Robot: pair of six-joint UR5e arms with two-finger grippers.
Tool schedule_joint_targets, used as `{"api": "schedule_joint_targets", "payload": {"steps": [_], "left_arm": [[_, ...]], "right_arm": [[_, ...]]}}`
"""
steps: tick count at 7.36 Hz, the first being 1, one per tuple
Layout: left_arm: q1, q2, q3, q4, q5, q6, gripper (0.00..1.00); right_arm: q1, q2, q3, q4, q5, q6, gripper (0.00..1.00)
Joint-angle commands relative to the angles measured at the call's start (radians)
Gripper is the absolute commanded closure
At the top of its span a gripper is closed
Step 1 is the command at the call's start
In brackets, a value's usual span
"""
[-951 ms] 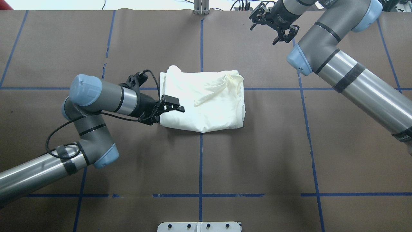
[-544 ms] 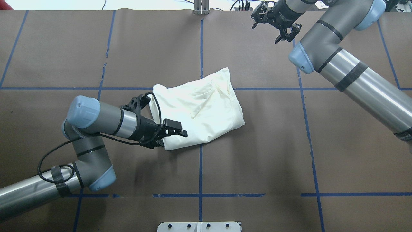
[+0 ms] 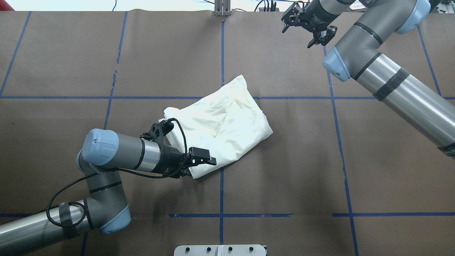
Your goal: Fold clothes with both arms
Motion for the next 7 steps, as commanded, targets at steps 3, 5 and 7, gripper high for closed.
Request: {"api": "schedule_joint_targets", "payload": {"steps": [3, 5, 7], "left_arm": [[-0.255, 0.097, -0.075, 0.032, -0.197, 0.126, 0.0], [-0.495, 0.206, -0.09, 0.035, -0.278, 0.379, 0.0], [-0.744, 0.254, -0.083, 0.213, -0.272, 0.786, 0.0]], "right_arm": [[0.012, -0.025, 0.023, -0.008, 0.006, -0.042, 0.0], [0.071, -0.112, 0.11, -0.104, 0.005, -0.233, 0.0], [0.154, -0.215, 0.227, -0.312, -0.021, -0.601, 0.0]]}}
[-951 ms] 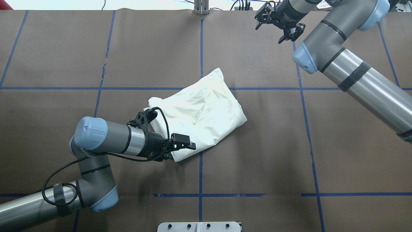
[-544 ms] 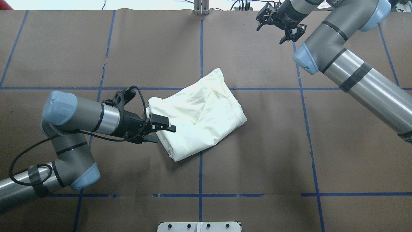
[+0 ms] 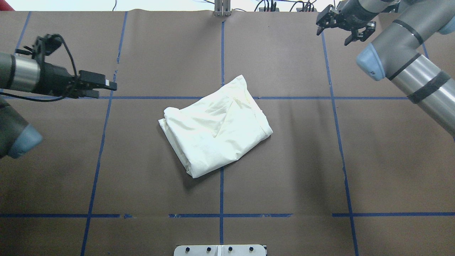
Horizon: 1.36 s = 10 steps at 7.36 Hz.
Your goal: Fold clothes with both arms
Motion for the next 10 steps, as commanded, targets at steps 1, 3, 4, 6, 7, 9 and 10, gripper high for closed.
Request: {"api": "schedule_joint_targets", "payload": {"steps": [1, 3, 4, 6, 7, 9, 10], "left_arm": [[-0.276, 0.028, 0.008, 0.299, 0.032, 0.526, 0.0], [-0.403, 0.023, 0.008, 0.607, 0.187, 0.885, 0.0], [-0.443, 0.017, -0.002, 0.752, 0.181, 1.076, 0.0], [-0.501, 0.014, -0.036, 1.023, 0.172, 1.416, 0.0], [-0.532, 0.05, -0.073, 1.096, 0.151, 1.619, 0.0], [-0.535, 0.221, -0.05, 1.002, 0.02, 1.647, 0.0], [-0.534, 0.223, -0.009, 0.965, 0.093, 1.656, 0.0]], "right_arm": [[0.118, -0.14, 0.104, -0.172, -0.016, -0.418, 0.0], [0.248, -0.301, 0.118, -0.176, 0.003, -0.729, 0.0], [0.308, -0.377, 0.113, -0.177, 0.015, -0.884, 0.0], [0.411, -0.494, 0.115, -0.191, 0.158, -1.017, 0.0], [0.453, -0.533, 0.127, -0.188, 0.206, -1.017, 0.0], [0.453, -0.585, 0.156, -0.165, 0.192, -1.017, 0.0], [0.462, -0.578, 0.165, -0.161, 0.198, -1.011, 0.0]]}}
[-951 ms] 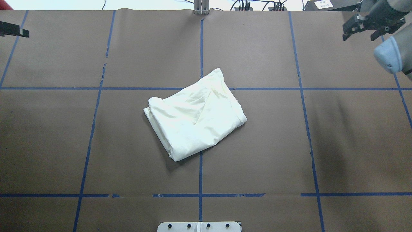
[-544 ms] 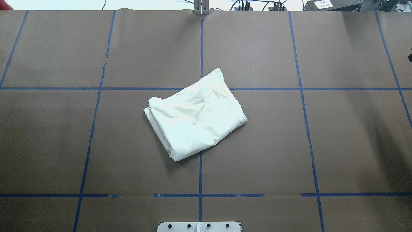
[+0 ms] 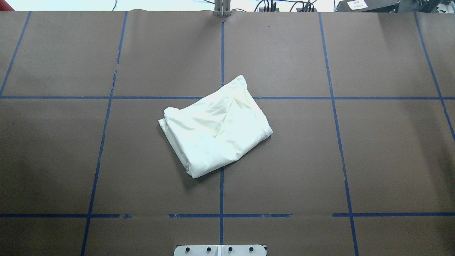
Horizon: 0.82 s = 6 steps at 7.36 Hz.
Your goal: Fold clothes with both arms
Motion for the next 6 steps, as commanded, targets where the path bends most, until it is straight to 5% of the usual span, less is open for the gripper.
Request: {"api": "schedule_joint_targets", "payload": {"steps": [1, 6], "left_arm": [[-0.001, 0.033, 0.076, -0.048, 0.039, -0.021, 0.0], [-0.004, 0.05, 0.04, -0.005, -0.042, -0.208, 0.0]], "right_arm": [[0.013, -0.045, 0.059, 0.008, -0.001, 0.012, 0.0], [0.013, -0.111, 0.078, 0.003, -0.003, 0.077, 0.0]]}}
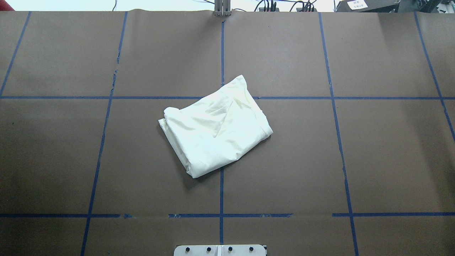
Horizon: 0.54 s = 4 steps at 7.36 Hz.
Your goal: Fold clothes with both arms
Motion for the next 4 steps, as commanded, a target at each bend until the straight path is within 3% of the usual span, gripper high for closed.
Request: {"api": "schedule_joint_targets", "payload": {"steps": [1, 4], "left_arm": [[0.0, 0.001, -0.002, 0.011, -0.017, -0.015, 0.0], [0.0, 0.001, 0.001, 0.013, -0.016, -0.014, 0.0]], "right_arm": [[-0.001, -0.02, -0.016, 0.004, 0.0, 0.002, 0.0], [-0.004, -0.015, -0.013, 0.007, 0.005, 0.009, 0.0]]}}
